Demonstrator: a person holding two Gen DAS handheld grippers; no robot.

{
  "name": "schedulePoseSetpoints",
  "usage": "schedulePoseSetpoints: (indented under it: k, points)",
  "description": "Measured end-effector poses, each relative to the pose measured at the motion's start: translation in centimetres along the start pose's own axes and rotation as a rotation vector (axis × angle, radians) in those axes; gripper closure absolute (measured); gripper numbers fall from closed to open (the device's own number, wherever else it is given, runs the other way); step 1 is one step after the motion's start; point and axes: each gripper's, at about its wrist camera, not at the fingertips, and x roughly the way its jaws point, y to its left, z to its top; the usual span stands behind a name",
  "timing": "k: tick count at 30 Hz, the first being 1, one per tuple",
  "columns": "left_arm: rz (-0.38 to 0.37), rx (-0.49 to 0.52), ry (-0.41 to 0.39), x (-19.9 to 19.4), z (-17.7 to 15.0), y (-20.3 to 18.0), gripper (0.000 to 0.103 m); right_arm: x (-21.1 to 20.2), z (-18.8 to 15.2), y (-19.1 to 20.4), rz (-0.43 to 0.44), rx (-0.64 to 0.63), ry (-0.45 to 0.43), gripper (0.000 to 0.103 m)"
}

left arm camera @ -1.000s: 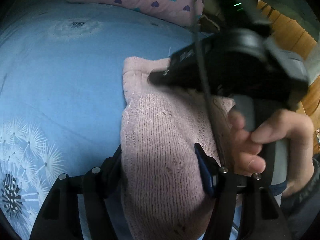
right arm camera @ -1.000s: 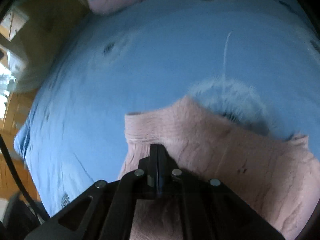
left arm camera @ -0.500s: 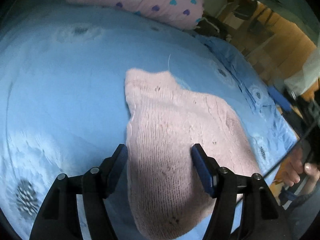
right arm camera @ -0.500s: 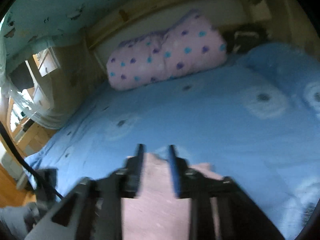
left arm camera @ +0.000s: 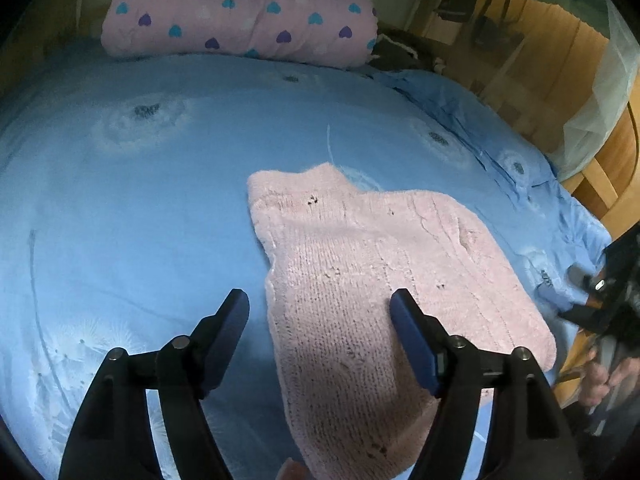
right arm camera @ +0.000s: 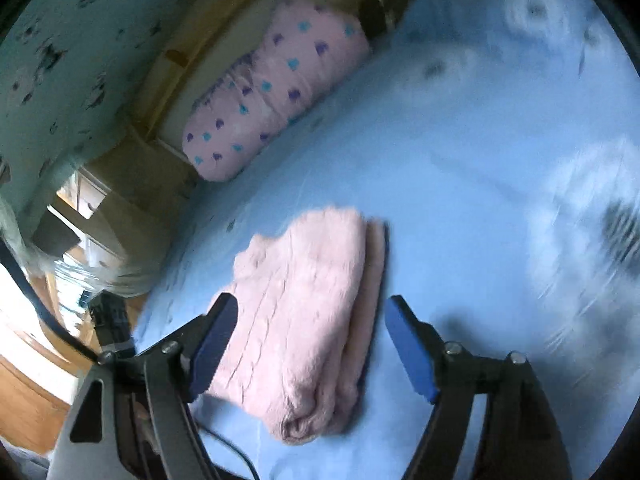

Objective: Fold small clothes

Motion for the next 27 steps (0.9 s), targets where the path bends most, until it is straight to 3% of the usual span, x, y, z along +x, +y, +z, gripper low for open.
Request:
schedulePoseSetpoints:
  k: [2, 5, 7, 14, 18, 21, 27]
  points:
    - [-0.039, -0.030, 0.030, 0.4, -0.1, 0.4, 0.028, 1.5, -0.7, -0.1, -0.008, 0.008, 0.055, 0.023]
    - [-0.141, -0.090, 0.140, 1.9, -0.7, 1.1, 0.016, 3.6, -1.8, 0.1, -0.061, 0.024, 0.142, 0.023]
    - [-0.198, -0.119, 0.202, 2.8, -1.7, 1.4, 0.014, 5.2, -2.5, -0.4, -0.052, 0.089, 0.224, 0.023]
    - [-0.259, -0.077, 0.251, 2.2, -3.3, 0.3, 0.013, 6.5, -3.7, 0.6, -0.006, 0.063, 0.321, 0.021]
    - [-0.267, -0.042, 0.236, 2.8, -3.3, -0.6, 0.012, 7.3, -3.9, 1.5, 0.005, 0.031, 0.331, 0.014]
    - [-0.304, -0.083, 0.241, 4.7, -1.7, -0.8, 0.005, 8.5, -2.9, 1.2, 0.023, 0.054, 0.295, 0.014]
    - [-0.364, -0.136, 0.248, 5.9, -0.6, -0.1, 0.008, 10.5, -1.1, 0.9, 0.039, 0.072, 0.290, 0.015]
